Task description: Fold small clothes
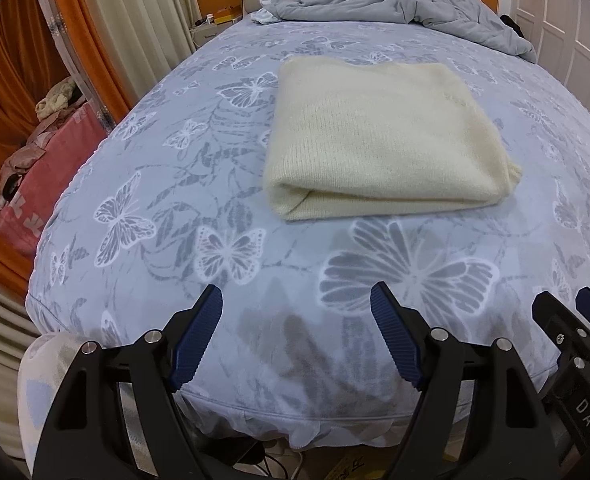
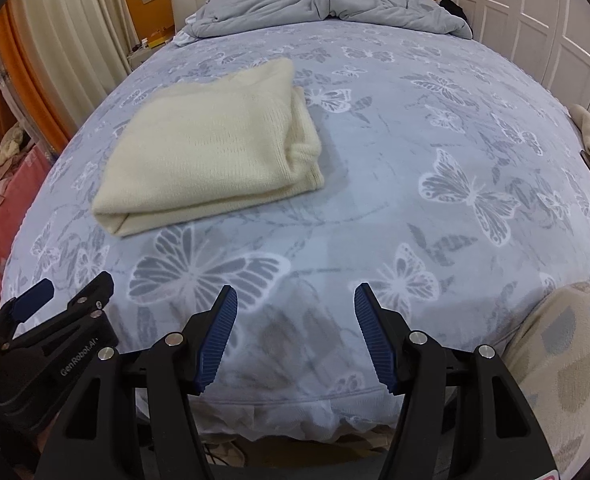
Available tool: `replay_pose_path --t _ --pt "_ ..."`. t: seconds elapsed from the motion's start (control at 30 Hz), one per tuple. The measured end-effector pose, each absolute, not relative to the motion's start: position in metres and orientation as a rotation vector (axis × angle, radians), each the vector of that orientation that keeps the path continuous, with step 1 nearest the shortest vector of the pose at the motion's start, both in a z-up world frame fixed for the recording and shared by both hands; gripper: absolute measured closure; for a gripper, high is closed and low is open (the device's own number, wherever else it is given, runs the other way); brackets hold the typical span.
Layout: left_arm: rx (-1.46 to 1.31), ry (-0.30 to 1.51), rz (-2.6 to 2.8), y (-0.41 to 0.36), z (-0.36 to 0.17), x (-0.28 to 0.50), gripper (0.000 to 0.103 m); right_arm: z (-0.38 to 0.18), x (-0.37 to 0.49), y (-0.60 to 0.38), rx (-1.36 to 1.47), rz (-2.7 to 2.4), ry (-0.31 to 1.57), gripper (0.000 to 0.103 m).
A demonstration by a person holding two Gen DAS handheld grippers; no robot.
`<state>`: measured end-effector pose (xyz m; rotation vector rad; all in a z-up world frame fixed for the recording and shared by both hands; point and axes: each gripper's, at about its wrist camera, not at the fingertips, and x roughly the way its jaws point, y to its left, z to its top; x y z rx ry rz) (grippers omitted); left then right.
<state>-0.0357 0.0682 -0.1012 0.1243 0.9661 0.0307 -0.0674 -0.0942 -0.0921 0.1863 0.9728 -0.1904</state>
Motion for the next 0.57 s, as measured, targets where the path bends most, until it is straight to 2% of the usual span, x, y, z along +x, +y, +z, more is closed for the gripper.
replay_pose_path --t 0.57 --pt "0.122 0.945 0.016 0.059 -0.086 -0.015 0.029 -0.074 -0.041 -0.083 0.170 -0.170 0.934 0.043"
